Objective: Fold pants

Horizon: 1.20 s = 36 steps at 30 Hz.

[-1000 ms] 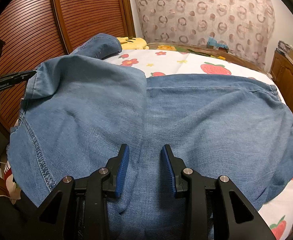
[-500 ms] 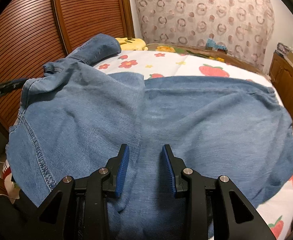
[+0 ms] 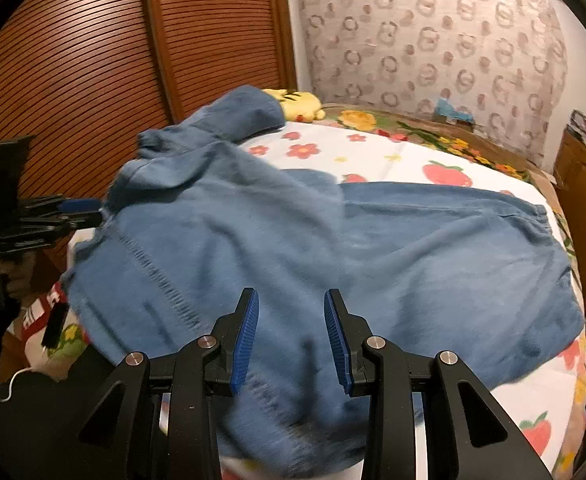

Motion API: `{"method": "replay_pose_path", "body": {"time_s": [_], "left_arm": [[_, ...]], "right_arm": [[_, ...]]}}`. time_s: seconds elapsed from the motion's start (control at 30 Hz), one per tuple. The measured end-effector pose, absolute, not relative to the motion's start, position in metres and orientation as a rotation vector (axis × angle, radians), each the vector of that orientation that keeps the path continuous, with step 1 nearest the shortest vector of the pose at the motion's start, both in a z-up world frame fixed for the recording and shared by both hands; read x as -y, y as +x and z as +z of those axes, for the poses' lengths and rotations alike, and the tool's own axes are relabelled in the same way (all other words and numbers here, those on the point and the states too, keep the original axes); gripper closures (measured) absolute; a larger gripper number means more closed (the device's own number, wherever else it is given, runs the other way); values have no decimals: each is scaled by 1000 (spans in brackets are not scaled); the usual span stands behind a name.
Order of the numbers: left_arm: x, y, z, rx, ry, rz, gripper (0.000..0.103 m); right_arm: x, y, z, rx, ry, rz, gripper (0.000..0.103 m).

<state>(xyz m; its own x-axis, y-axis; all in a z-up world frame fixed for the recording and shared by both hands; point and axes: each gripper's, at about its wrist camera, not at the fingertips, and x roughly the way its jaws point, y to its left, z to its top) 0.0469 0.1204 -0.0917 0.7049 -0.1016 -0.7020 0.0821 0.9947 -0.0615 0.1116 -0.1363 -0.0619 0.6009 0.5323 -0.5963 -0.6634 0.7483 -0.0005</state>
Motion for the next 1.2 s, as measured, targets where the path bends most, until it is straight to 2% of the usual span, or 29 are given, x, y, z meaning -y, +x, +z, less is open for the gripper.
{"method": "replay_pose_path", "body": {"time_s": [0.23,0.3,0.37,0.47,0.83,0.87,0.9,1.0,1.2], "left_arm": [[-115,47,-105,-804,-30,-136,72],[-114,48,-107,-808,-26,-137,78],[-115,47,-108,-814,-30,-140,91],[-116,42,-101,-802,-30,-151,95],[-112,16,-59,-712,-19,-181,96],[-112,14,-58,-708,-19,-182,96],[-112,12,-55,-704,-20,-186,96],[-109,9,-48,-696,-13,-191,96],[-103,-6,-45,-716,19,-207,96]], "right_arm": [[132,104,-71,-655,-244,728,68],[133,104,-70,-662,-244,731,68],[131,103,-71,-670,-251,730,68],[122,109,-74,-686,-273,717,68],[114,110,-82,-694,-326,720,68],[114,110,-81,-691,-333,722,70],[113,109,-82,-691,-342,723,78],[116,109,-82,-686,-344,734,90],[133,103,-66,-655,-288,761,93]]}}
